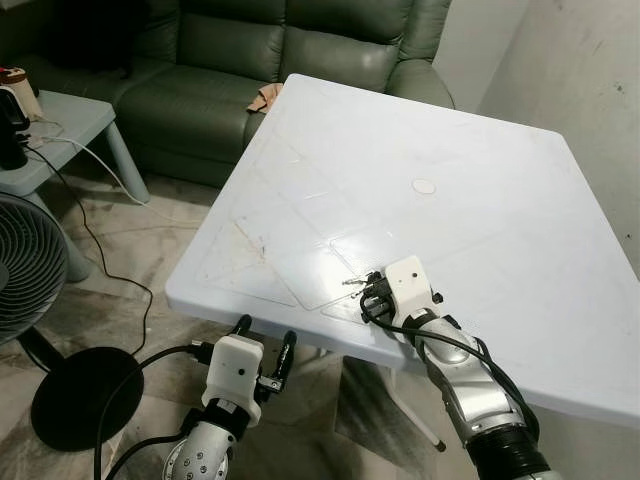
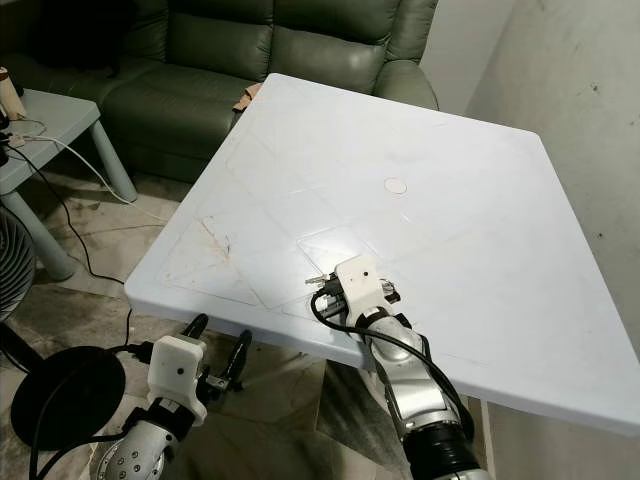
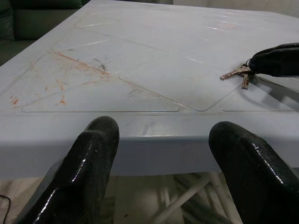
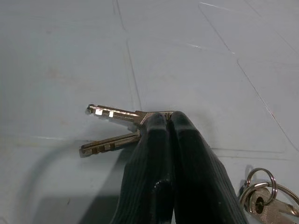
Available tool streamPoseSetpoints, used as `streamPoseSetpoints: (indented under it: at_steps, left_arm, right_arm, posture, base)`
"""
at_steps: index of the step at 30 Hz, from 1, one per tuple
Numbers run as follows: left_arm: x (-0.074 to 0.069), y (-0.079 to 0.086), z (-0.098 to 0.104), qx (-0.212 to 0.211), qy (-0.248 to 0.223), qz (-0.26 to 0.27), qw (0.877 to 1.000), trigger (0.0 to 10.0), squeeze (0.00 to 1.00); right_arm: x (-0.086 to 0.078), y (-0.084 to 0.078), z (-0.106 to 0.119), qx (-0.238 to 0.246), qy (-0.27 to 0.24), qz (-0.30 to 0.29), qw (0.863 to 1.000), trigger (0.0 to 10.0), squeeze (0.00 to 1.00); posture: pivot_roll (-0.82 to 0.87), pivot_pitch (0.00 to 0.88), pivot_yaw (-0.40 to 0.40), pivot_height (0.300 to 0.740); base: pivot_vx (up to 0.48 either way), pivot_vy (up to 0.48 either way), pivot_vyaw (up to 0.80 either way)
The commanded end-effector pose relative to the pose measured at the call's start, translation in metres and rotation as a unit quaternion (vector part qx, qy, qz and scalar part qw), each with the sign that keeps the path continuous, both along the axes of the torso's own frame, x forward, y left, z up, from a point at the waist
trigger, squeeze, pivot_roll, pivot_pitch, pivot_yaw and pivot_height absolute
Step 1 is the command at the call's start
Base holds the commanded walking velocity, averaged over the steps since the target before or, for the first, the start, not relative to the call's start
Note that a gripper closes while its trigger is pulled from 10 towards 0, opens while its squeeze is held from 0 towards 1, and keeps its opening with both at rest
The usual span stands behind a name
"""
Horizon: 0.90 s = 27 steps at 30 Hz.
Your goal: Hang keys on a hook
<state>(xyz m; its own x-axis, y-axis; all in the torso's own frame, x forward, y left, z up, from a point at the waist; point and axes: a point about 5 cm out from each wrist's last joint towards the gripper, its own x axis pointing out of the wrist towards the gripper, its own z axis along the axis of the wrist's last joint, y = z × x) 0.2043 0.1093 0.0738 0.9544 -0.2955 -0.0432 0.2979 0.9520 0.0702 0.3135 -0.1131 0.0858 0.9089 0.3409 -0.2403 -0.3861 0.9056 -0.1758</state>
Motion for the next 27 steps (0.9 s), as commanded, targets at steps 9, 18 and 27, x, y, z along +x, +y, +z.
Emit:
streamPoseSetpoints:
  at_steps: [9,18,27]
  left_arm:
    - [0.01,0.008,0.008,-0.004,-0.01,0.038,0.999,10.0,0.0]
    - [0.049,0.035,0.032,-0.08,-0.031,0.138,0.987,10.0,0.0]
    - [0.071,0.073,0.076,-0.062,-0.088,0.188,0.976,10.0,0.0]
  right_arm:
    - [0.014,0.0,0.042,0.091,-0.071,-0.015,0.993,0.0,0.0]
    - [0.031,0.007,0.091,0.152,-0.123,-0.03,0.98,0.0,0.0]
    - [0.024,-0.008,0.099,0.184,-0.17,-0.064,0.966,10.0,0.0]
  posture:
    - [-0.01,0.07,-0.116,0.74]
    - [-0.01,0.029,-0.115,0.74]
    - [-0.01,0.0,-0.095,0.74]
  base:
    - [0.0,0.0,0.0]
    - [0.0,0.0,0.0]
    - [0.0,0.0,0.0]
